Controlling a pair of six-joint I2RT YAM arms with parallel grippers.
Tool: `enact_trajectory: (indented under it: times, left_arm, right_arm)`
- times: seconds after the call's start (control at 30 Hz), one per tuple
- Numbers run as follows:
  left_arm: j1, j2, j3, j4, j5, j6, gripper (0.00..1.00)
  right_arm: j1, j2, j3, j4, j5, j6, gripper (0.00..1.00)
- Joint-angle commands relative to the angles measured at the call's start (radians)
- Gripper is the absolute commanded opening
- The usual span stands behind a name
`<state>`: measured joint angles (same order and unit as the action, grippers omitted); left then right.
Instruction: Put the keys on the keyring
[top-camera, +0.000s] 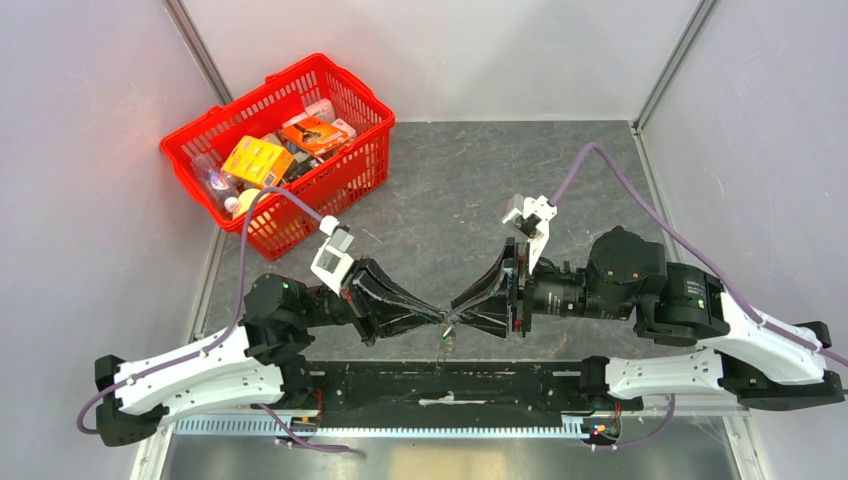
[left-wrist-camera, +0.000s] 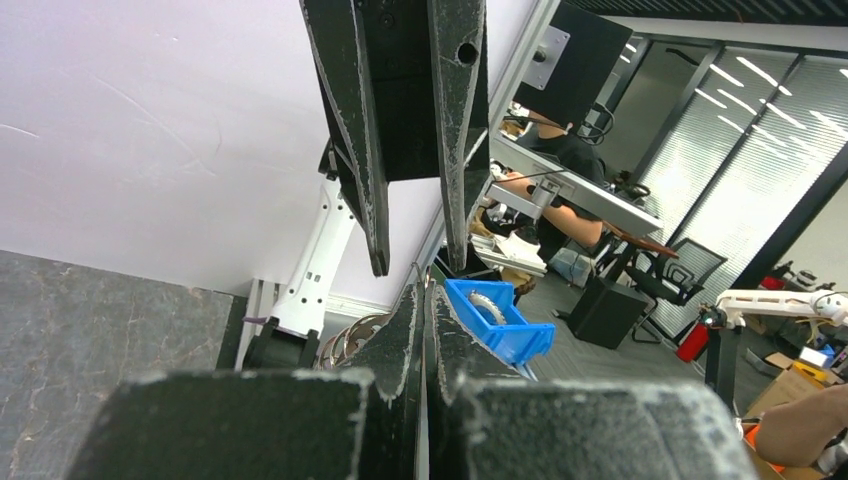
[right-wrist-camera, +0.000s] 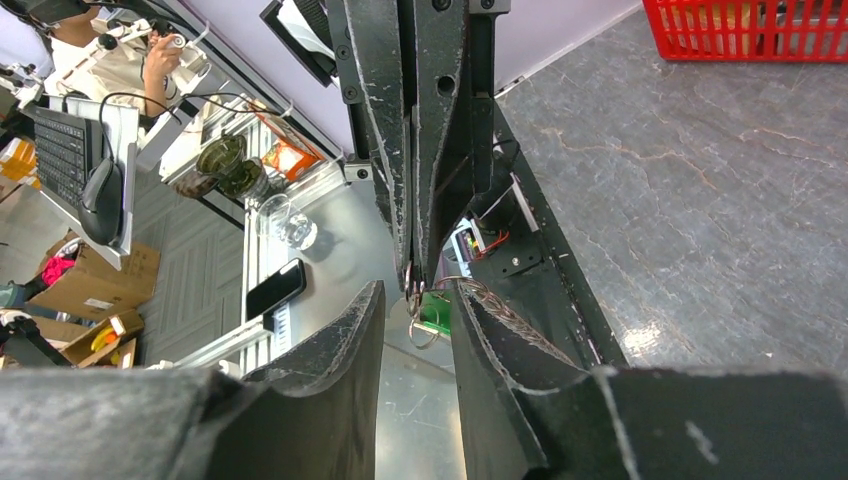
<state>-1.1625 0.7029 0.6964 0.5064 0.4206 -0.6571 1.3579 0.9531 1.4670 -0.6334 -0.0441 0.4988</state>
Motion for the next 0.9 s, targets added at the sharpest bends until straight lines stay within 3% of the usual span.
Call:
enact_trajectory:
  times: [0.0, 0.5, 0.87]
  left_arm:
    - [0.001, -0.017, 0.002, 0.035, -0.038, 0.040, 0.02]
    - [0.001, -0.045, -0.017, 0.032, -0.098, 0.053, 0.02]
    - [0.001, -0.039, -0.017, 0.057, -0.115, 0.050, 0.02]
  right_arm:
    - [0.006, -0.002, -0.012, 0.055, 0.008, 0.022, 0.37]
    - [0.006, -0.006, -0.023, 0.067, -0.012, 0.028, 0.21]
    - [0.006, -0.001, -0.042, 0.092, 0.001, 0.028, 0.17]
